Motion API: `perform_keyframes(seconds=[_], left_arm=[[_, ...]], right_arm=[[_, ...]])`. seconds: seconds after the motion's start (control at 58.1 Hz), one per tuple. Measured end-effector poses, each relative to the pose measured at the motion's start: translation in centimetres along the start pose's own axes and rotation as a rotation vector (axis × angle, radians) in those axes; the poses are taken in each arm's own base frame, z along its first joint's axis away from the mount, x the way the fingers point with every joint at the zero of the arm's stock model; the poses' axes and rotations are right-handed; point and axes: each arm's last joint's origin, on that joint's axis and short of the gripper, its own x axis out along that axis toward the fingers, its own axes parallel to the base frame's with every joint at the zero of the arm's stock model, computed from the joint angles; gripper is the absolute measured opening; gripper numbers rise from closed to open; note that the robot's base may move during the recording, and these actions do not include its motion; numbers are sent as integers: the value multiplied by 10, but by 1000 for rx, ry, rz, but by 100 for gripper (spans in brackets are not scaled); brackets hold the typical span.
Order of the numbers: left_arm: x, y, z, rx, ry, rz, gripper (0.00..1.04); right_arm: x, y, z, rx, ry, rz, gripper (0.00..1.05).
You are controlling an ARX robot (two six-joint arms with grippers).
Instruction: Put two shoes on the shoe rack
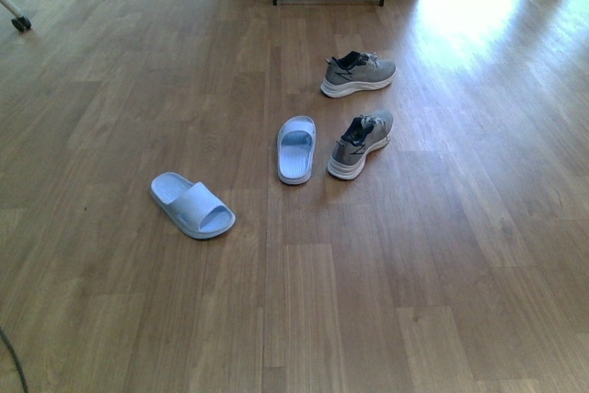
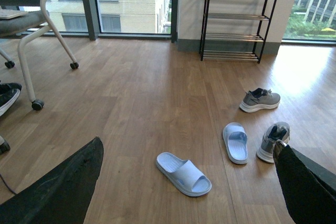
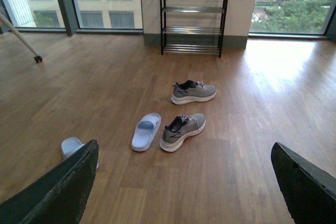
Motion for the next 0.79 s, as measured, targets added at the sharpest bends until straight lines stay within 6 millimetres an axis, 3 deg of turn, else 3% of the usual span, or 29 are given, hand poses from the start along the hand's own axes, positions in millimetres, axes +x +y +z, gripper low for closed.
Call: perform_keyframes(seconds=[0.792], left_arm=[[0,0,0,0,0,1,95]], right_arm=[[0,0,0,0,0,2,95]])
